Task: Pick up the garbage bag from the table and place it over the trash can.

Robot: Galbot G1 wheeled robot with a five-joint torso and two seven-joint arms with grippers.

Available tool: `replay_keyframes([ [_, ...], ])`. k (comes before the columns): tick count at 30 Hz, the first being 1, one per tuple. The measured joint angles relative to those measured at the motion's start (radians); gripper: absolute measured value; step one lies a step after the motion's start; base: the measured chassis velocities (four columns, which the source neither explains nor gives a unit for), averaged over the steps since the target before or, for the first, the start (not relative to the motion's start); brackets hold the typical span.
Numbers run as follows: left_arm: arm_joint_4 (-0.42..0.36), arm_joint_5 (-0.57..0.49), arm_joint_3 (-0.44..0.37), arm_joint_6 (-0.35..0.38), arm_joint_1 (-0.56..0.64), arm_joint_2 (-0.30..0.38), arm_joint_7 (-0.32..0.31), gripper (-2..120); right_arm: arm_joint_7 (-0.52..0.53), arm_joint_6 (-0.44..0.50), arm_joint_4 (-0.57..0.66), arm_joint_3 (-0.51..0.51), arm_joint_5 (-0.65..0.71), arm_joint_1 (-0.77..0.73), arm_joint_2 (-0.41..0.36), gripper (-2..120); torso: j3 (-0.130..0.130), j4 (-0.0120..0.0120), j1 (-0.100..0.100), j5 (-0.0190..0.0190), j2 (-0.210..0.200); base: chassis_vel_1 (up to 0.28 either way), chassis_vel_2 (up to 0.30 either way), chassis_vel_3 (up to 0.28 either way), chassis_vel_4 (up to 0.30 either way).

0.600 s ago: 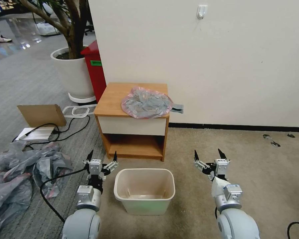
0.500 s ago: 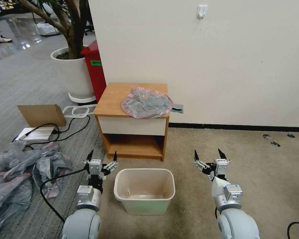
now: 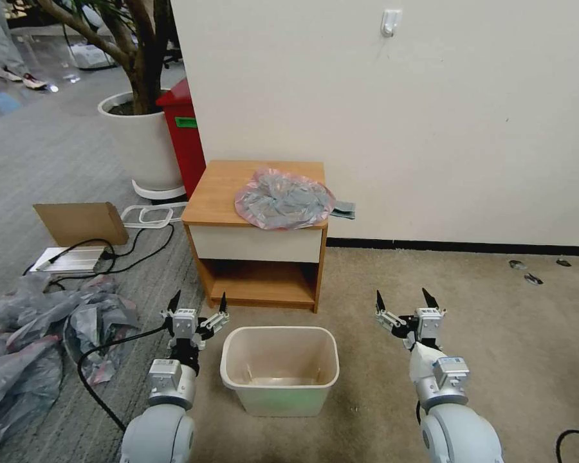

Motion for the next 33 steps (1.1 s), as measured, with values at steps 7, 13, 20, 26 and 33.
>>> replay_keyframes([
  [7,0.000,0.000,0.000,0.000,0.000,0.000,0.000,100,0.000,0.000,0.000,0.000,0.000,0.000,0.000,100,0.000,0.0000,0.000,0.0000,0.000,0.000,0.000,0.000,0.000],
  [13,0.000,0.000,0.000,0.000,0.000,0.000,0.000,100,0.000,0.000,0.000,0.000,0.000,0.000,0.000,100,0.000,0.0000,0.000,0.0000,0.000,0.000,0.000,0.000,0.000],
  [20,0.000,0.000,0.000,0.000,0.000,0.000,0.000,100,0.000,0.000,0.000,0.000,0.000,0.000,0.000,100,0.000,0.0000,0.000,0.0000,0.000,0.000,0.000,0.000,0.000],
  [26,-0.018,-0.002,-0.001,0.004,0.011,0.005,-0.003,100,0.001,-0.006,0.016,0.004,0.005,-0.008,0.000,100,0.000,0.0000,0.000,0.0000,0.000,0.000,0.000,0.000,0.000],
  [33,-0.148,-0.030,-0.013,0.051,0.103,0.048,-0.040,100,0.021,-0.072,0.158,0.038,0.061,-0.076,-0.002,100,0.000,0.0000,0.000,0.0000,0.000,0.000,0.000,0.000,0.000],
])
